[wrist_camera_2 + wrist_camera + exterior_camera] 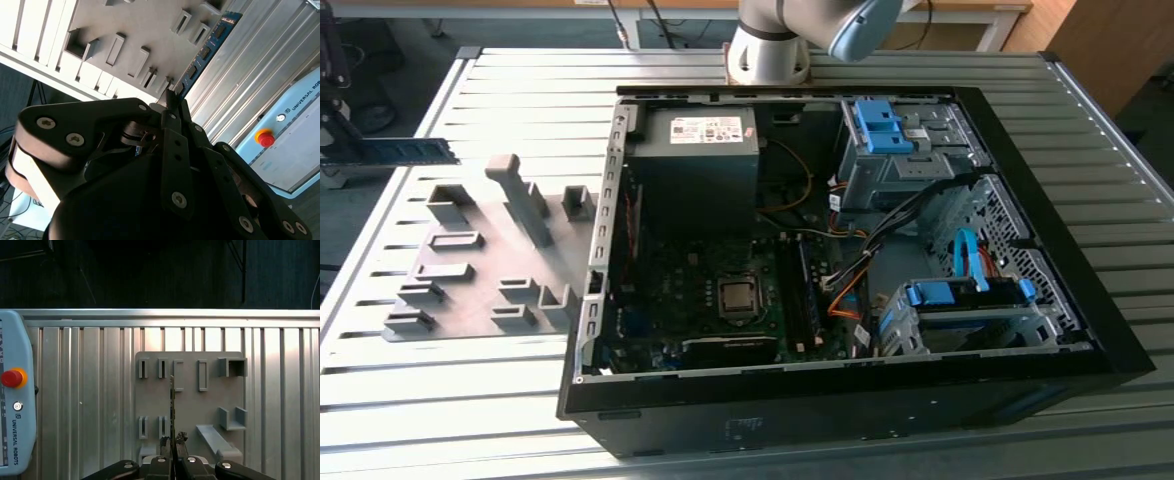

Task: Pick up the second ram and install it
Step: 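Pick up the second ram and move it above second insertion slot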

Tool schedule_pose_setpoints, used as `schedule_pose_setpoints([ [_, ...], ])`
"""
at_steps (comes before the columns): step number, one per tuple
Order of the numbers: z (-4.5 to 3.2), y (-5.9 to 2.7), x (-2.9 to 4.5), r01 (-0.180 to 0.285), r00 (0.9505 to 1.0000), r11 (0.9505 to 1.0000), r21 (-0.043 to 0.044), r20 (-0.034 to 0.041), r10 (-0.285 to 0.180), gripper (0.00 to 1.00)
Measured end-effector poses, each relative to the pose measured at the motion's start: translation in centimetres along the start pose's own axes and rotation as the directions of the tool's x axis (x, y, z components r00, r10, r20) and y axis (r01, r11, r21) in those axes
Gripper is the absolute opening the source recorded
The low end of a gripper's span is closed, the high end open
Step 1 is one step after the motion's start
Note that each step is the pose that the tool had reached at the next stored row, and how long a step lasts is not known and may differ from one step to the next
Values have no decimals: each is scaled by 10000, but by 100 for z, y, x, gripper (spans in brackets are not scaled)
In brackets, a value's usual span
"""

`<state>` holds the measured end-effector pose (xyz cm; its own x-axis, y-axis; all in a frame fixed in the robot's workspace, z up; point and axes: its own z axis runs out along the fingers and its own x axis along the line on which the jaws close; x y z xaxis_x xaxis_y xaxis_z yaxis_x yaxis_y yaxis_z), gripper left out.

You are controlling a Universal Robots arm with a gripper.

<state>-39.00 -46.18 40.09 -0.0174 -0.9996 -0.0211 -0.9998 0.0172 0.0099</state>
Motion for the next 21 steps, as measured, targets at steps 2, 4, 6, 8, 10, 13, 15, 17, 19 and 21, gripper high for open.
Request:
schedule_pose_setpoints([
  [2,0,-16,0,0,10000,10000,0,0,0,14],
  [4,-1,-31,0,1,10000,10000,-1,-1,-1,14],
  [6,-1,-46,-1,1,10000,10000,0,-1,-1,14],
  [8,-1,-60,-1,1,10000,10000,0,0,-1,14],
  [10,-1,-76,-1,0,10000,10000,-1,-1,0,14],
  [13,-1,-100,-2,1,10000,10000,-1,-1,-1,14],
  [15,-1,-118,-2,1,10000,10000,0,0,-1,14],
  [17,-1,-135,-2,0,10000,10000,0,0,0,14],
  [19,-2,-161,-3,0,10000,10000,0,0,0,14],
  [21,-2,-178,-3,0,10000,10000,0,0,0,14],
])
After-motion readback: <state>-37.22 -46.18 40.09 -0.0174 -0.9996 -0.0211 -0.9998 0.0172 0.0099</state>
